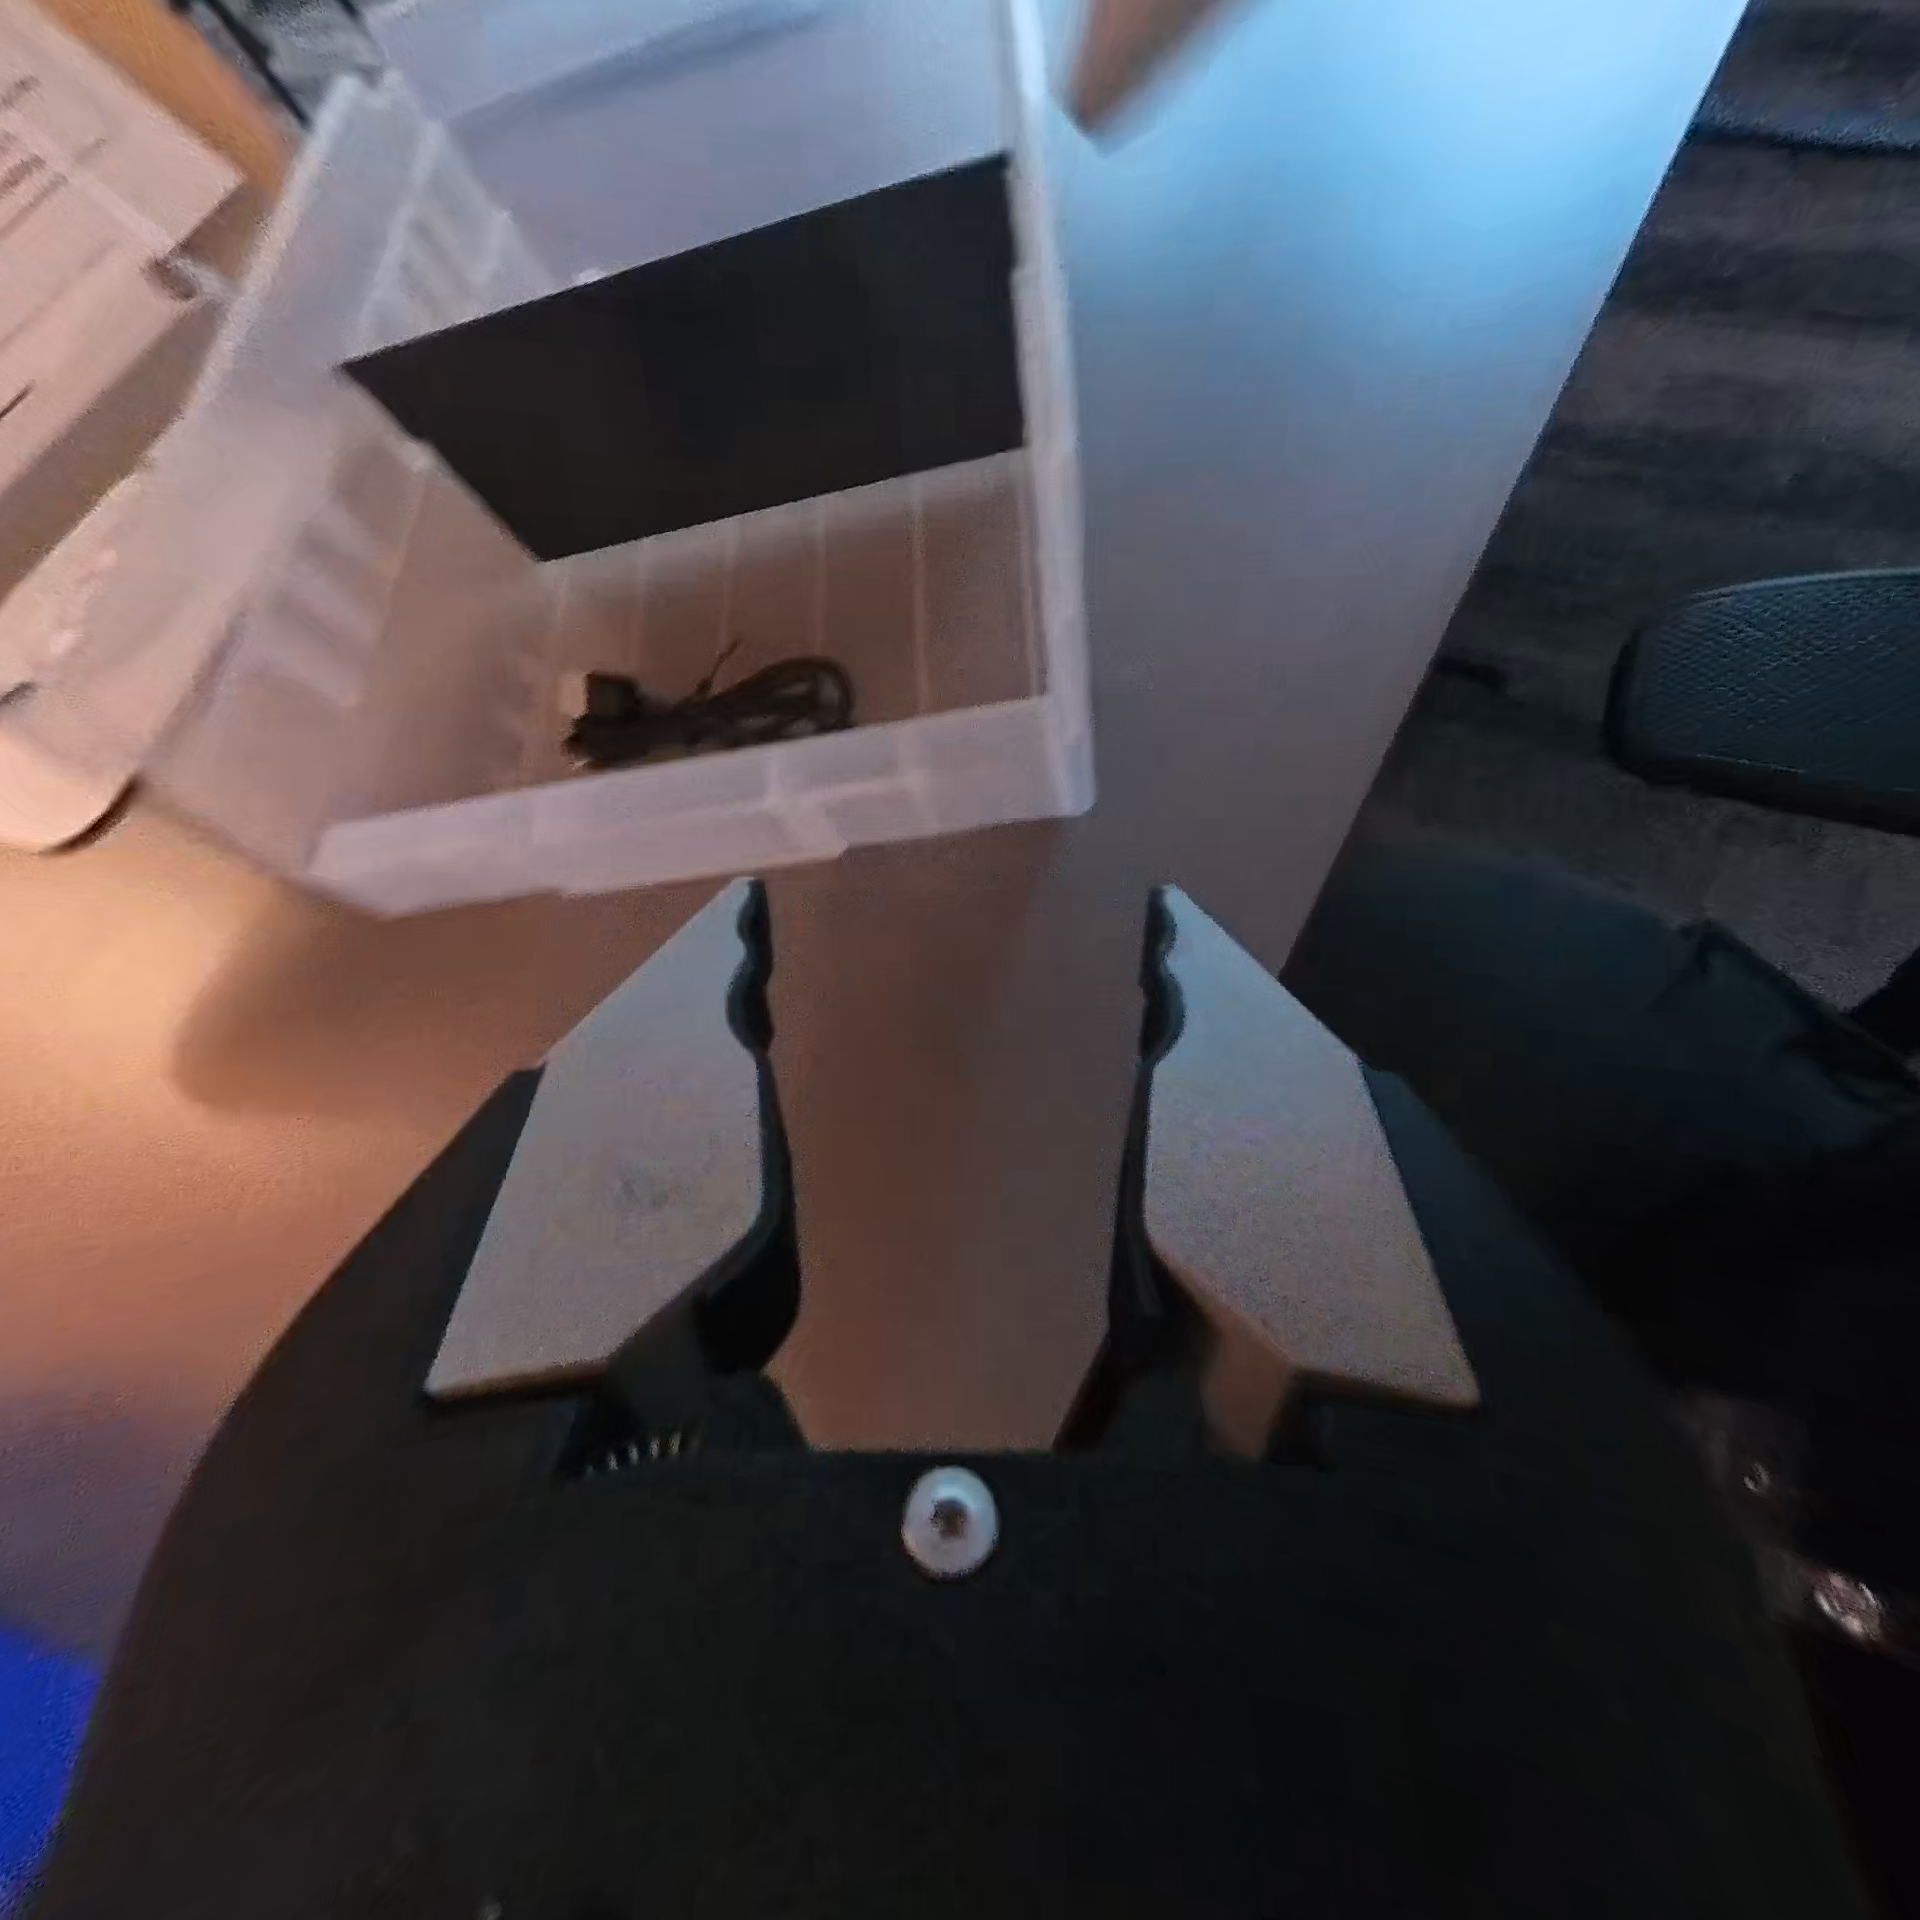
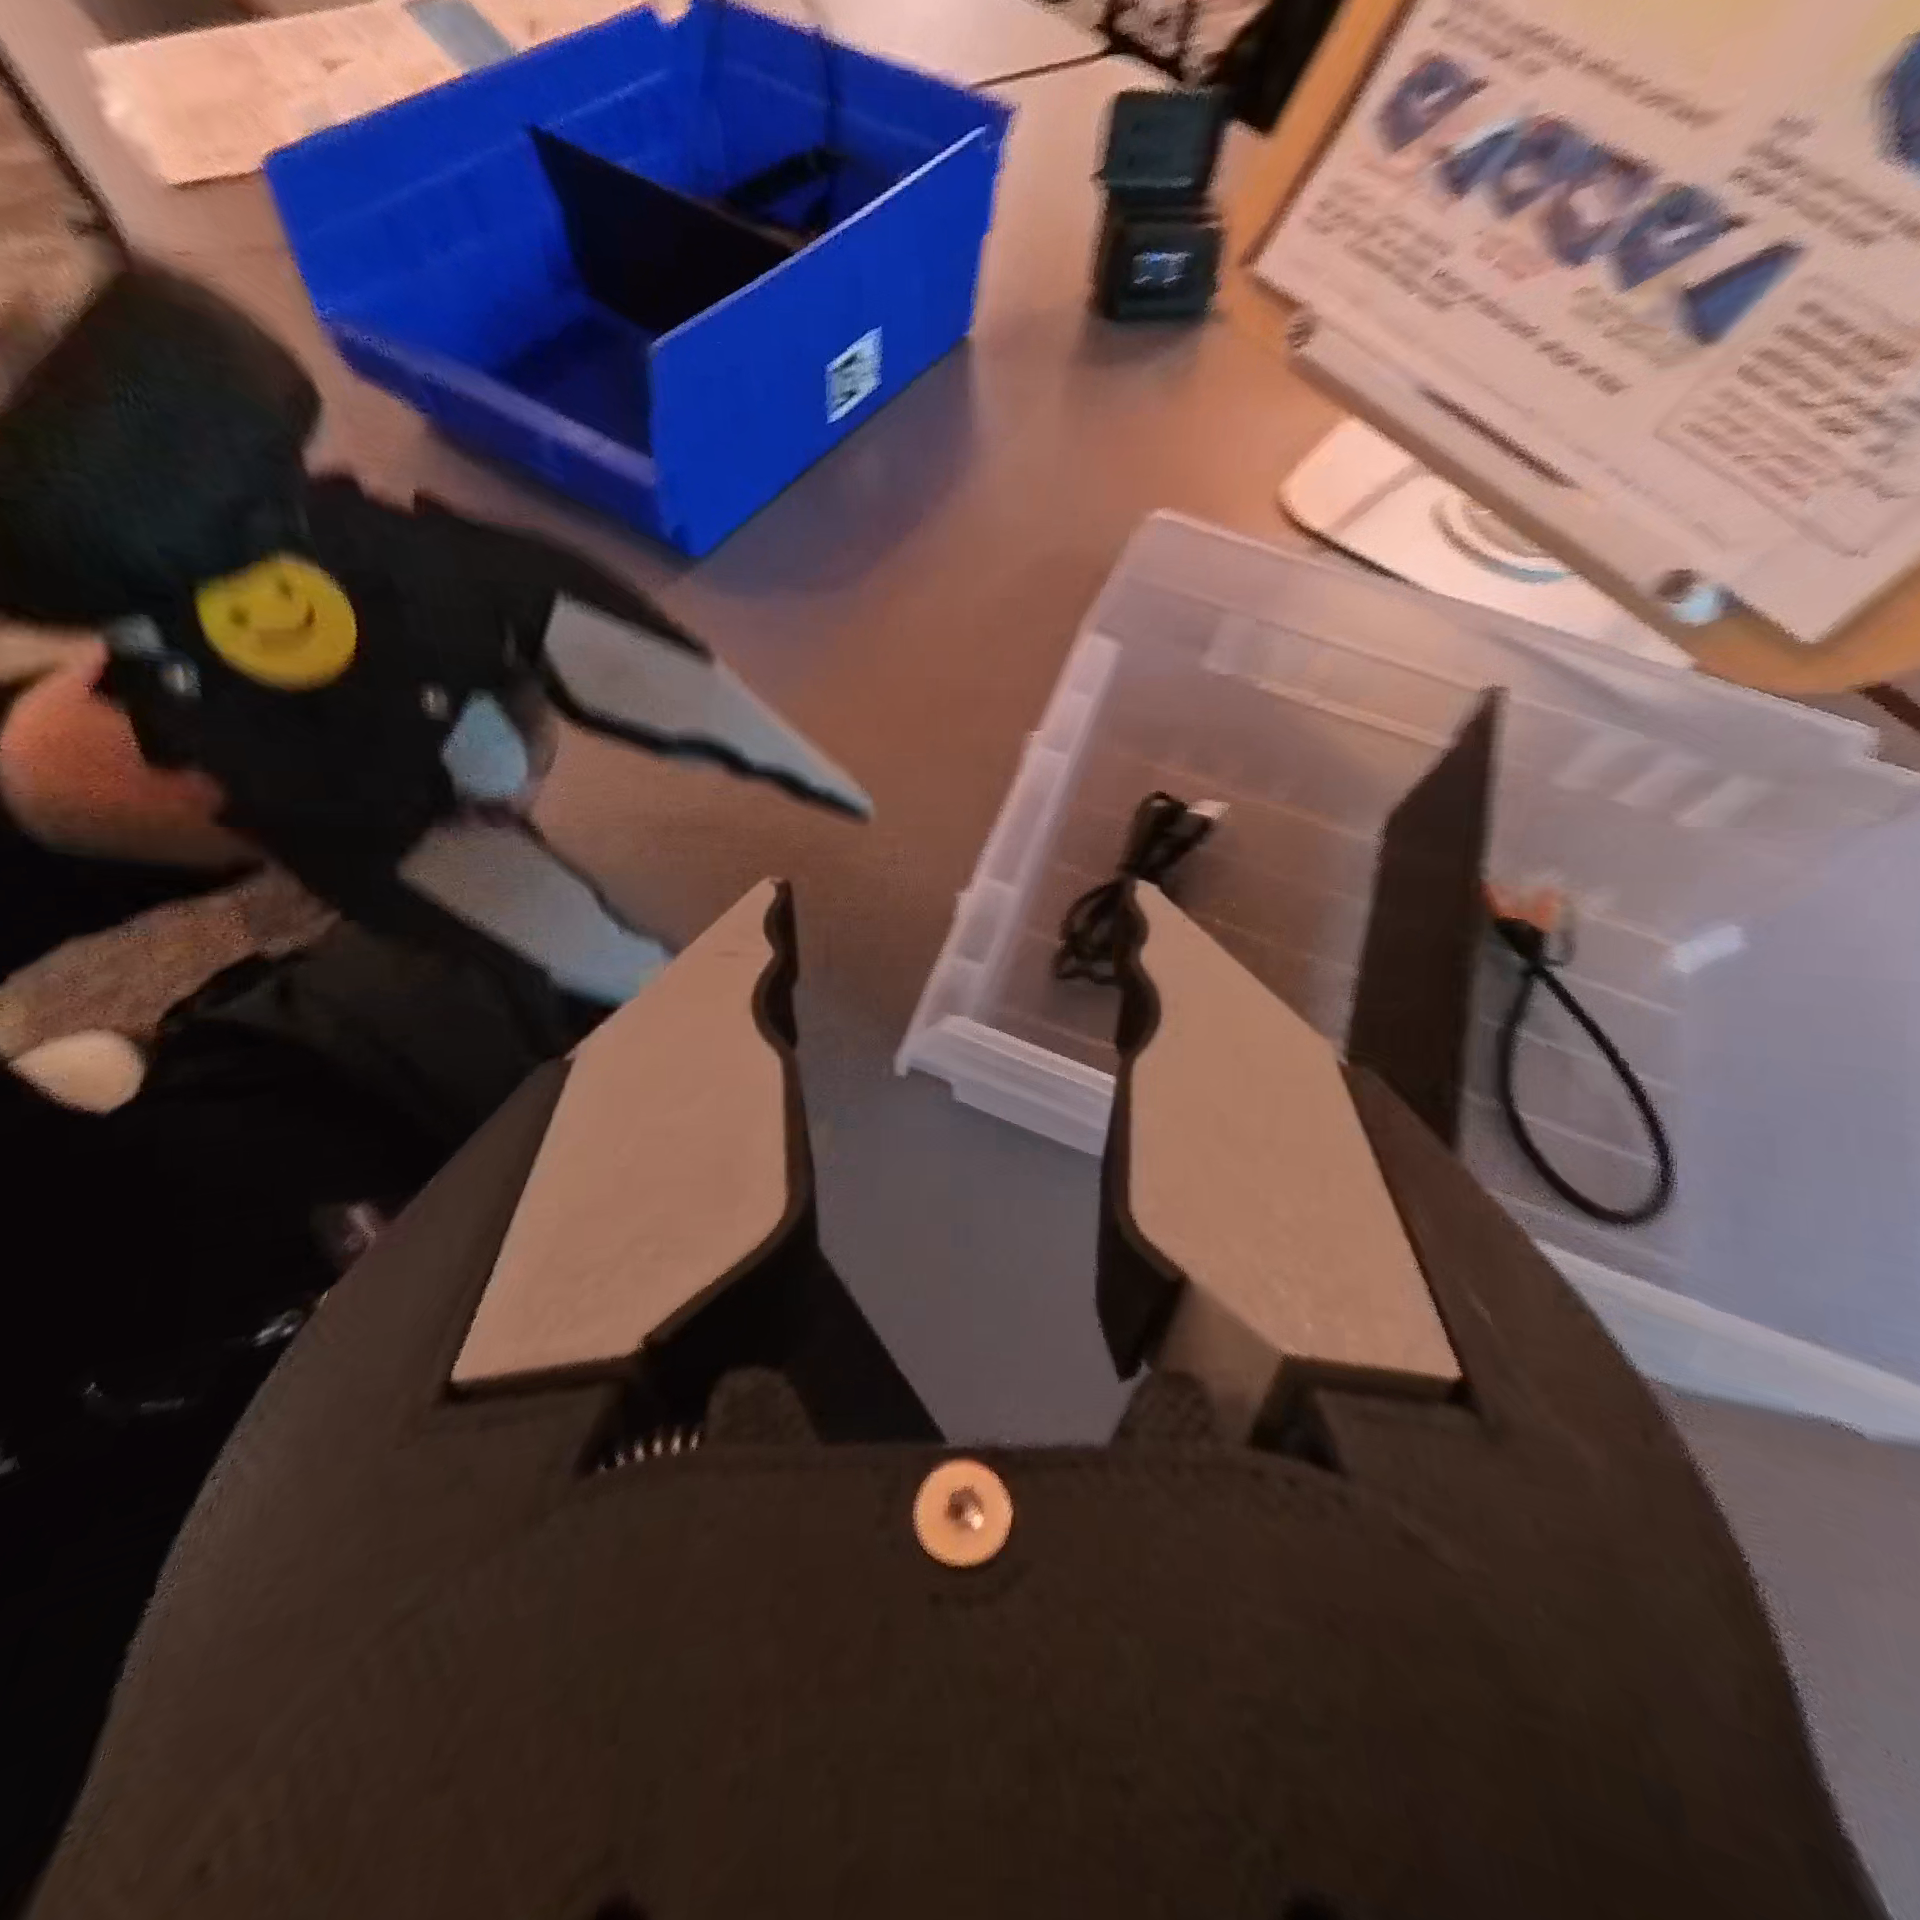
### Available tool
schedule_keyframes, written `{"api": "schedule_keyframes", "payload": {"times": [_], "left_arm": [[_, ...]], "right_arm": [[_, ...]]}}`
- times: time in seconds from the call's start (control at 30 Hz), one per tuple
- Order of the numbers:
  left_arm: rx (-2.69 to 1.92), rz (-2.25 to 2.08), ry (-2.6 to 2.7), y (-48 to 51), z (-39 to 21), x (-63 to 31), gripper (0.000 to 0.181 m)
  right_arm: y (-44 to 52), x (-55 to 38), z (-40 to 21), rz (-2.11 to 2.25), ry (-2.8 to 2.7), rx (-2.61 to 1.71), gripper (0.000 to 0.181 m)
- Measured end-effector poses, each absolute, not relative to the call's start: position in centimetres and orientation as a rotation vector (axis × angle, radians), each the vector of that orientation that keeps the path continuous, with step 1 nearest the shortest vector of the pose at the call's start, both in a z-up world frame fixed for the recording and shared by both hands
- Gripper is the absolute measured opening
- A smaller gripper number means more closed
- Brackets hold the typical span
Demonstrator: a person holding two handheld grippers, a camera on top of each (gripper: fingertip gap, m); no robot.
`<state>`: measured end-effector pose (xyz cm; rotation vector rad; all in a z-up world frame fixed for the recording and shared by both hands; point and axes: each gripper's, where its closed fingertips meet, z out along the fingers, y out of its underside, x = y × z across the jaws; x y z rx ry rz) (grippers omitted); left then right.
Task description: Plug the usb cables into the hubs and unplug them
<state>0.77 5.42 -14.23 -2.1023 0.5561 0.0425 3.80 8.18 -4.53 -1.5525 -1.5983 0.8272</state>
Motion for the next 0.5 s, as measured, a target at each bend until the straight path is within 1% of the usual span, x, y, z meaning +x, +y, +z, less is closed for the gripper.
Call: {"api": "schedule_keyframes", "payload": {"times": [0.13,0.2,0.3,0.33,0.37,0.4,0.47,0.5], "left_arm": [[-2.044,0.092,0.372,2.2,-11.0,-5.1,0.069],[-2.021,0.126,0.294,1.0,-9.4,-8.2,0.068],[-1.983,0.133,0.166,-0.2,-7.5,-12.0,0.070],[-1.964,0.108,0.143,-0.5,-7.0,-12.5,0.070],[-1.950,0.090,0.127,-0.7,-6.6,-13.0,0.070],[-1.943,0.088,0.112,-1.0,-6.5,-13.5,0.071],[-1.954,0.115,0.091,-1.3,-6.6,-14.6,0.071],[-1.960,0.131,0.082,-1.5,-6.8,-15.1,0.071]], "right_arm": [[4.9,1.3,-6.9,0.800,-1.739,-1.511,0.058],[4.8,0.5,-9.2,0.716,-1.784,-1.577,0.048],[8.8,1.8,-11.9,0.399,-1.749,-1.697,0.035],[10.3,2.7,-12.4,0.320,-1.731,-1.731,0.042],[11.1,3.4,-12.4,0.337,-1.715,-1.772,0.050],[11.5,4.3,-12.5,0.379,-1.710,-1.830,0.053],[13.1,6.5,-12.7,0.373,-1.703,-1.912,0.063],[14.5,7.9,-12.6,0.322,-1.671,-1.941,0.064]]}}
